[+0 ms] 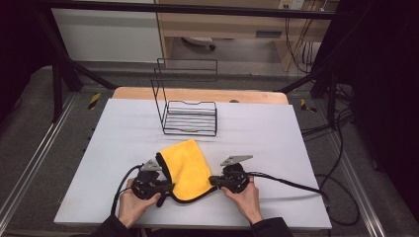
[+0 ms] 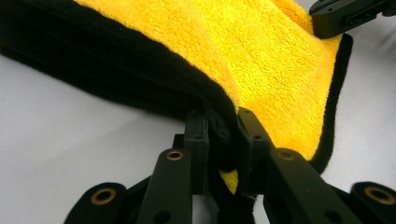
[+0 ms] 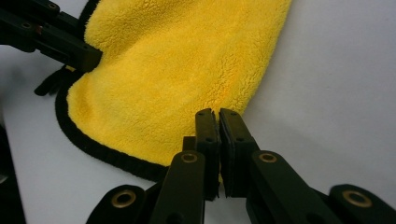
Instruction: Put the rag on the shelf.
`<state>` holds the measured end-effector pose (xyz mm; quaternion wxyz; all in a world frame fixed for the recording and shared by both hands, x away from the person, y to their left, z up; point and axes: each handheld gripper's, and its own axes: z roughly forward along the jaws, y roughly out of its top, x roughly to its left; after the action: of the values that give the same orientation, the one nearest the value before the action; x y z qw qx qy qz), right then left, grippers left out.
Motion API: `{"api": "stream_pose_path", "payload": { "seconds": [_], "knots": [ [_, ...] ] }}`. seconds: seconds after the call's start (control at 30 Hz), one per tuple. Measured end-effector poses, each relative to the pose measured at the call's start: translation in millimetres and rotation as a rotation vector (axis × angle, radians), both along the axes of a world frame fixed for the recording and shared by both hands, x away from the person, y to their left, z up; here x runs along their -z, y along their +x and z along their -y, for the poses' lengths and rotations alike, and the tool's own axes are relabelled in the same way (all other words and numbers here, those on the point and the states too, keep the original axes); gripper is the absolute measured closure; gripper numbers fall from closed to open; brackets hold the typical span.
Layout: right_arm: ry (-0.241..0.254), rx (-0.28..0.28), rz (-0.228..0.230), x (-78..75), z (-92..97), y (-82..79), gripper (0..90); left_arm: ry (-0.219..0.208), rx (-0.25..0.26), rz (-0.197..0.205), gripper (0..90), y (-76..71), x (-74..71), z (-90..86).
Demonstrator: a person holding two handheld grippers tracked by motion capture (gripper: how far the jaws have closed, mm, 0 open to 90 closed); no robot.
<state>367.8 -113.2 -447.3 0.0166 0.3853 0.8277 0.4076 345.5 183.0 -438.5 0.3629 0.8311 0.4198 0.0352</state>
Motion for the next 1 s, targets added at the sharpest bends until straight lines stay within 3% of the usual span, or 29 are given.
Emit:
{"api": "stream_pose_path", "payload": {
  "seconds": [0.13, 0.27, 0.3, 0.37, 0.47, 0.67, 0.7, 0.73, 0.83, 1.0],
  "knots": [
    [0.032, 0.016, -0.023, 0.7, -2.6, -8.2, 85.2, 0.020, 0.023, -0.003, 76.6, -3.1, -2.0, -7.0],
    [0.008, 0.013, 0.005, 2.6, -7.7, -16.7, 77.6, 0.039, 0.034, 0.000, 76.8, -4.9, -3.7, -10.3],
    [-0.012, 0.004, 0.025, 2.5, -10.3, -17.3, 68.7, 0.039, 0.037, -0.002, 76.8, -5.0, -3.8, -11.0],
    [-0.011, 0.010, 0.040, 1.9, -10.9, -17.0, 64.9, 0.040, 0.039, -0.003, 76.9, -4.8, -3.8, -11.4],
    [-0.011, 0.035, 0.130, -1.2, -10.2, -2.7, 57.4, 0.045, 0.044, 0.000, 76.8, -4.4, -3.0, -11.2],
    [-0.062, 0.008, 0.119, 7.4, -18.9, 15.6, 65.2, 0.047, 0.050, -0.002, 76.8, -3.5, -3.0, -11.3],
    [-0.058, -0.005, 0.113, 8.5, -22.0, 17.0, 74.6, 0.047, 0.052, -0.003, 76.8, -3.5, -3.1, -11.4],
    [-0.058, -0.005, 0.113, 8.5, -22.0, 17.0, 74.6, 0.046, 0.052, -0.002, 76.8, -3.4, -3.0, -11.5],
    [-0.059, -0.006, 0.095, 7.4, -24.5, 14.1, 87.0, 0.046, 0.055, -0.004, 76.8, -2.9, -3.4, -12.0],
    [-0.048, 0.007, 0.075, 6.2, -24.7, 11.3, 88.6, 0.061, 0.061, -0.008, 76.8, -2.7, -5.9, -14.1]
  ]
}}
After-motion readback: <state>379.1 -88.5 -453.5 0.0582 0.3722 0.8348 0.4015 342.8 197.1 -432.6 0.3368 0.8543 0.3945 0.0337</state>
